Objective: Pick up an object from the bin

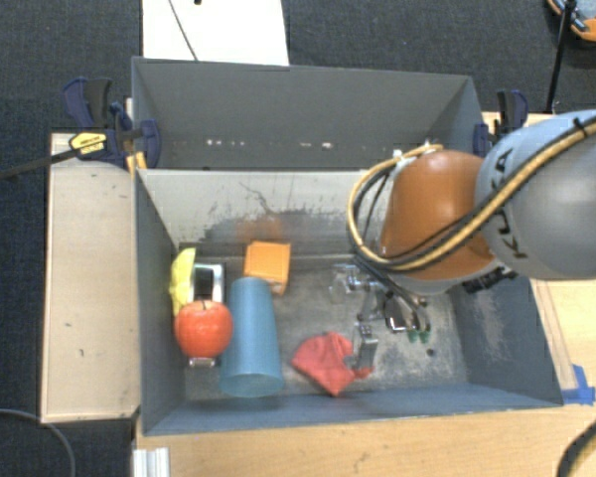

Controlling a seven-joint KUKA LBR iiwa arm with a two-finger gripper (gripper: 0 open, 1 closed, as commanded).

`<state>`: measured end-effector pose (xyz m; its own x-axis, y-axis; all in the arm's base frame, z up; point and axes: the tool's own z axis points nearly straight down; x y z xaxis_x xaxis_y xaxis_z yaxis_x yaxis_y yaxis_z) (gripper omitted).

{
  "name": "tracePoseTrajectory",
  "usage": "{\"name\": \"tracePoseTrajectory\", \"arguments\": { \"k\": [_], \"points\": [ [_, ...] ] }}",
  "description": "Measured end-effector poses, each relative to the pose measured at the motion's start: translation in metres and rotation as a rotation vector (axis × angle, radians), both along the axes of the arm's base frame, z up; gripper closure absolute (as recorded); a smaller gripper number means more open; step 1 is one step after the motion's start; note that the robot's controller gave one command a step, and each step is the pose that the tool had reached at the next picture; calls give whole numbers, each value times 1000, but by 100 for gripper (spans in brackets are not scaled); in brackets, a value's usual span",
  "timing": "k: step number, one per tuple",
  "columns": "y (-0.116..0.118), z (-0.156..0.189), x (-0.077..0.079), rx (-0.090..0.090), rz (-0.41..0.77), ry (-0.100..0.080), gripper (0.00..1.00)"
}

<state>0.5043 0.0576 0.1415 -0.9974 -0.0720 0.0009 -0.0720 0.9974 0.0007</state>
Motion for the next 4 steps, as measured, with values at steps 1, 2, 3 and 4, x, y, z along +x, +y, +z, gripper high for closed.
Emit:
{"name": "tracePoseTrajectory", "arguments": {
  "k": [1, 2, 3, 4],
  "points": [
    [40, -13, -15, 2, 11, 1, 0],
    [8, -59, -23, 0, 97, -4, 0],
    [11, -71, -22, 0, -16, -3, 100],
    [11, -71, -22, 0, -16, -3, 100]
  ]
}}
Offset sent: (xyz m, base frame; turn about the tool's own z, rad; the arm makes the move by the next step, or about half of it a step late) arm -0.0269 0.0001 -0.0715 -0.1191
